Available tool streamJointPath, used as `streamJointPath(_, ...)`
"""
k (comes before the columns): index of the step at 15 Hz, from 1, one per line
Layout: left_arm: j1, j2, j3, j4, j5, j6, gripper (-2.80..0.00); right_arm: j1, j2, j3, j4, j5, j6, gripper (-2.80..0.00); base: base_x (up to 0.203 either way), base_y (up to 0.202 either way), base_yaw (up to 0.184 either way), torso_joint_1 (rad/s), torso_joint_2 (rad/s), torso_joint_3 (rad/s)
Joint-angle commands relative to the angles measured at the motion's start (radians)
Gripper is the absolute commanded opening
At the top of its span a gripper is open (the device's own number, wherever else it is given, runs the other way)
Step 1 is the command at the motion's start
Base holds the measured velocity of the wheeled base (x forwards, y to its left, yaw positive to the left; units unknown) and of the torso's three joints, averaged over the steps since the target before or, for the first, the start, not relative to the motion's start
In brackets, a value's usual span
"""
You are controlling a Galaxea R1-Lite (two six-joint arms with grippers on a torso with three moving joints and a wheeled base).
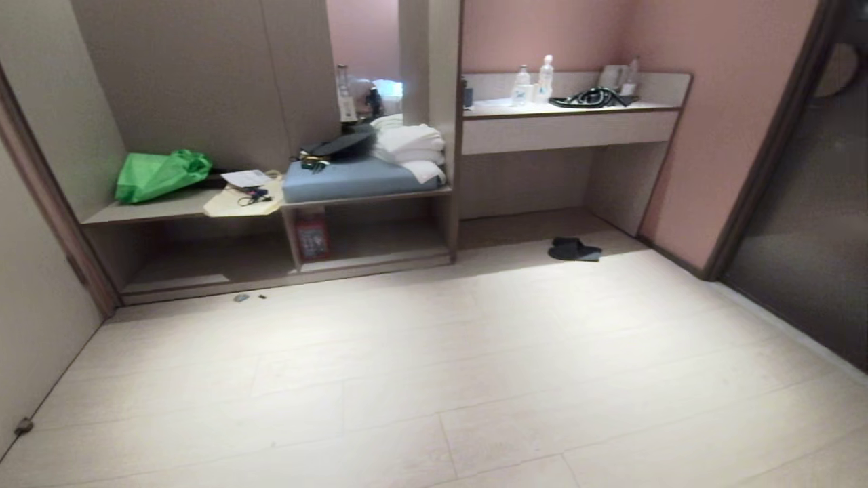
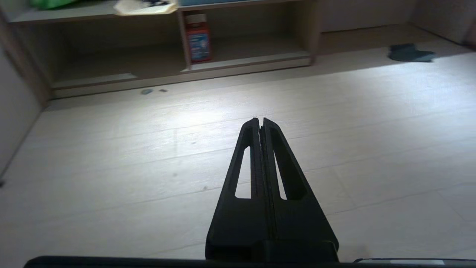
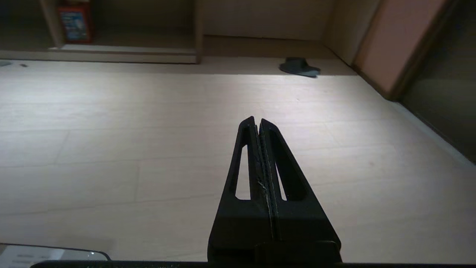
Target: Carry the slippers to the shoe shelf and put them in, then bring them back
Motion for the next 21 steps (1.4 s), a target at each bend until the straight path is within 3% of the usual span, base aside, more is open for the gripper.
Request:
streamJointPath(1,0.000,0.001,0.000,0.000,0.000,0.000,-2.80,0.000,0.001,0.000,0.000,0.000,-0.001,-2.80,0.000,0.013,-0.175,0.002,0.00,-0.002)
streamJointPath(6,0.000,0.001,0.000,0.000,0.000,0.000,-2.80,0.000,0.001,0.000,0.000,-0.001,-0.001,-2.80,-0.002,0.007,-0.140,0.006,0.00,0.002)
streamJointPath(21,0.000,0.001,0.000,0.000,0.000,0.000,-2.80,0.000,0.001,0.000,0.001,-0.001,0.005,-2.80,0.000,0.000,0.000,0.000,0.00,0.000)
